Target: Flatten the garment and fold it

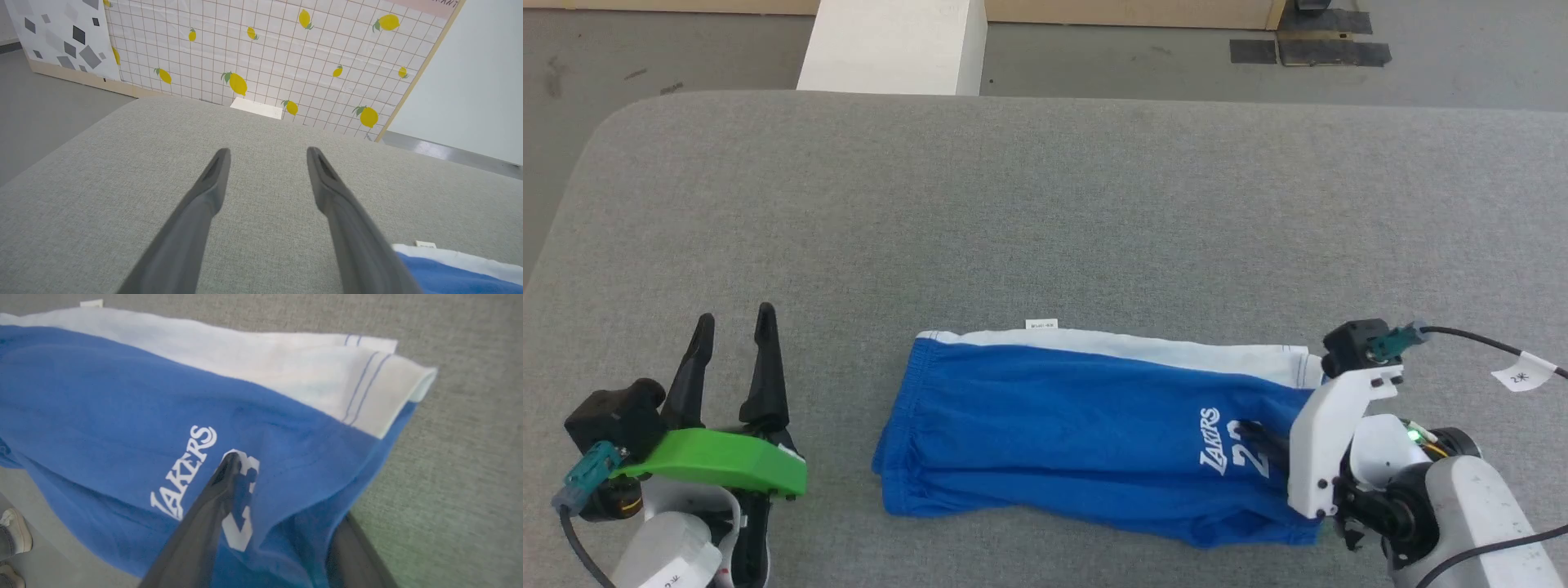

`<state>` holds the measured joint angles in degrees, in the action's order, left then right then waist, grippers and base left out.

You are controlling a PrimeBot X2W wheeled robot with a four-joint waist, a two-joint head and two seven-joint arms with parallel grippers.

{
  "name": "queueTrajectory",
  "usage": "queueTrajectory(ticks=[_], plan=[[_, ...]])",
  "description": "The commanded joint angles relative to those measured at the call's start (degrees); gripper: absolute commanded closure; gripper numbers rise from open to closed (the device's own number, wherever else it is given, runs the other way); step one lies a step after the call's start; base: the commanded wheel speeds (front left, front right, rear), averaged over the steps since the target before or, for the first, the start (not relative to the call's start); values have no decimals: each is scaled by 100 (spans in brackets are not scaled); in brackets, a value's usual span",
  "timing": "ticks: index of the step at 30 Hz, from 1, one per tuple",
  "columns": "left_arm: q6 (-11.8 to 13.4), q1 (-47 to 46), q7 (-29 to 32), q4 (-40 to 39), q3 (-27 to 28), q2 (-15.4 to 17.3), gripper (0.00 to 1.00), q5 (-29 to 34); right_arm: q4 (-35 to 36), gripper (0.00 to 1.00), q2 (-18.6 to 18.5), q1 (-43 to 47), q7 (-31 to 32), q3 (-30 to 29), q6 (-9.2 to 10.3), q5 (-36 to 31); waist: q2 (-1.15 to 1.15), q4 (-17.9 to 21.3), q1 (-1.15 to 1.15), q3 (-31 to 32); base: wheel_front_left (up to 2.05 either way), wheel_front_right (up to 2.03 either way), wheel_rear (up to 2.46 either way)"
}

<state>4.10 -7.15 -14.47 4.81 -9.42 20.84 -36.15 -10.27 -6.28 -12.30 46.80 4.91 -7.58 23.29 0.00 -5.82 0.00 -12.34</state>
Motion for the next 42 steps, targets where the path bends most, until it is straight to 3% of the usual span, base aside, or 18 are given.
queueTrajectory(ticks=[1,7,14,19,25,33,37,42], plan=[[-49,-104,-43,7,18,-36,0,125,-181,100,-33,41,-4,31,9,13,0,10,0,30,0,0,0],[-201,-95,-50,-46,78,-143,0,334,-283,100,-307,28,-99,-410,9,-121,0,54,0,106,0,0,0],[-277,-51,-51,-83,179,-190,0,692,-311,100,-641,-7,-72,-1440,9,-685,0,128,0,142,0,0,0],[-294,5,-52,-34,190,-212,0,851,-224,100,-755,-26,63,-1658,9,-1078,0,185,0,192,0,0,0],[-286,61,-52,87,120,-197,0,964,570,100,-901,136,845,-1203,9,-1186,0,235,0,300,0,0,0],[-202,98,8,123,104,-204,0,938,2180,100,-959,263,1970,-278,9,-547,0,245,0,361,0,0,0],[-197,69,15,110,88,-225,0,903,2357,100,-736,160,1983,201,9,-382,0,173,0,317,0,0,0],[-233,33,9,103,69,-232,0,870,2001,100,-419,-152,1565,750,9,-337,0,36,0,246,0,0,0]])
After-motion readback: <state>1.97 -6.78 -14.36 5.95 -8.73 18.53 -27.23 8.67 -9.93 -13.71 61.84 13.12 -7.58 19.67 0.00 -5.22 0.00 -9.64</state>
